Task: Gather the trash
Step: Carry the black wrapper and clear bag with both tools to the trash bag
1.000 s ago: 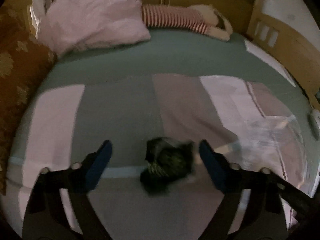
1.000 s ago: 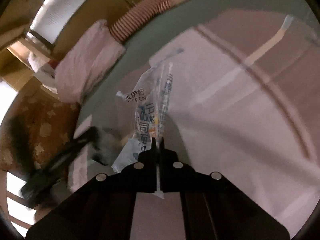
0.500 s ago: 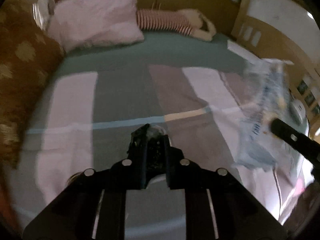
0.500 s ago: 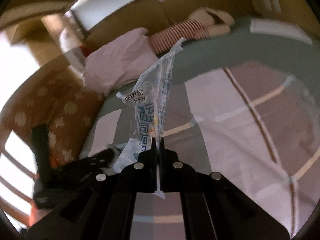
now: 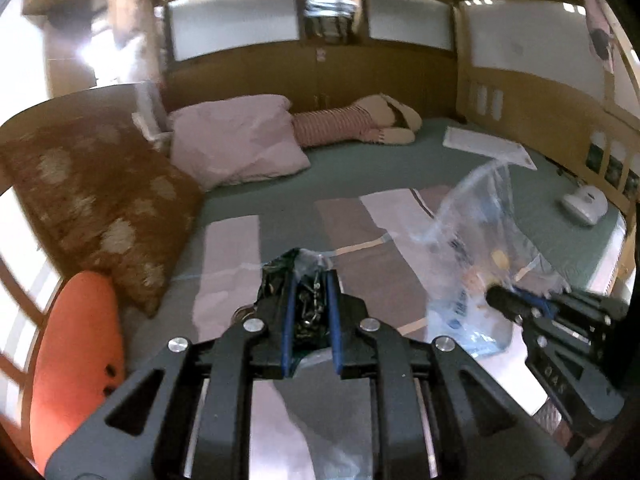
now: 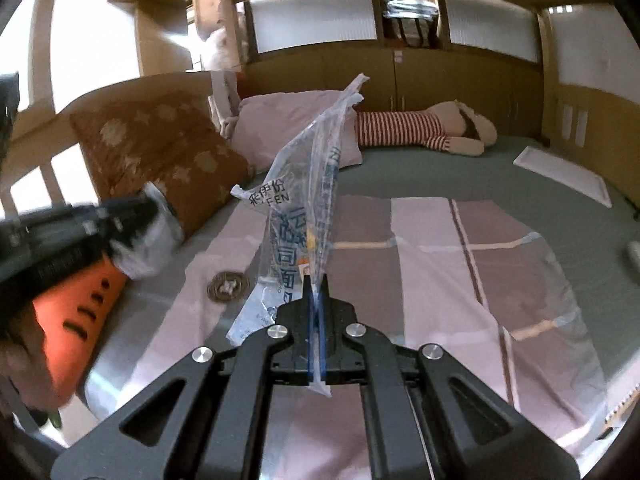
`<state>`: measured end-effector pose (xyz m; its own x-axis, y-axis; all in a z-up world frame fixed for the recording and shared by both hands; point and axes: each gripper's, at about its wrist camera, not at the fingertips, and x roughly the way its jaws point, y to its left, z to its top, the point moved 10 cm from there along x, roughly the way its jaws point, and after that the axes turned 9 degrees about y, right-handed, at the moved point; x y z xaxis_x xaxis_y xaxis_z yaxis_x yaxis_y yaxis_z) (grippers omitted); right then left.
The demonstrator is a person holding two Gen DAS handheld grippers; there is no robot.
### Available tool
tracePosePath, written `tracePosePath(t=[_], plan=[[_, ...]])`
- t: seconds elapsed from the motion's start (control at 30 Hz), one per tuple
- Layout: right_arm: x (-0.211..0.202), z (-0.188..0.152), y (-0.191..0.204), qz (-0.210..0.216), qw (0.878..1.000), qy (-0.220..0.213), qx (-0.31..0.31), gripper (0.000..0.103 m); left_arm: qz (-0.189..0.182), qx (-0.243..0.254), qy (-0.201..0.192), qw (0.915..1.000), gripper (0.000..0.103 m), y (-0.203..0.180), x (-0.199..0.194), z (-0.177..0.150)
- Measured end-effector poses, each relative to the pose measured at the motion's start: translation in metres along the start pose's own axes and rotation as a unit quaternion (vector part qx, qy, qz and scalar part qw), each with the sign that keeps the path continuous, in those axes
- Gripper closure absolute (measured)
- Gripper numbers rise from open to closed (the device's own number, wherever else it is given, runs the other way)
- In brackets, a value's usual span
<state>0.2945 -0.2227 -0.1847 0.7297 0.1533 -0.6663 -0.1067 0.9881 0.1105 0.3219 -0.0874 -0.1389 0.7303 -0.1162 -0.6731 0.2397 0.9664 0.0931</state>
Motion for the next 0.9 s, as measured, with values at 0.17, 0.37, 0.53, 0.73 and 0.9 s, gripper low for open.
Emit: tracePosePath(t=[0.17, 0.37, 0.53, 0.73, 0.9], plan=[[-0.01, -0.025, 0.002, 0.002, 1.0, 0.011, 0.006, 0.101, -0.005, -0.057, 0.017, 0.9982, 0.087, 0.015, -0.011, -0.05], [0.001, -0.025, 0.006, -0.009, 1.0, 0.019, -0.002, 0.101, 0.0, -0.067, 0.02, 0.9975, 0.087, 0.02, -0.003, -0.07], [0.003, -0.028, 0.012, -0.01, 1.0, 0.024, -0.011, 0.101, -0.002, -0.072, 0.025, 0.9971, 0.087, 0.021, 0.002, -0.069], [0.0, -0.03, 0.007, -0.005, 1.0, 0.022, 0.0, 0.101, -0.004, -0.065, 0.029, 0.9974, 0.087, 0.016, 0.007, -0.068], [-0.047, -0.026, -0.02, 0.029, 0.998, -0.01, 0.046, 0.101, -0.019, -0.068, 0.028, 0.9971, 0.087, 0.012, 0.008, -0.062]])
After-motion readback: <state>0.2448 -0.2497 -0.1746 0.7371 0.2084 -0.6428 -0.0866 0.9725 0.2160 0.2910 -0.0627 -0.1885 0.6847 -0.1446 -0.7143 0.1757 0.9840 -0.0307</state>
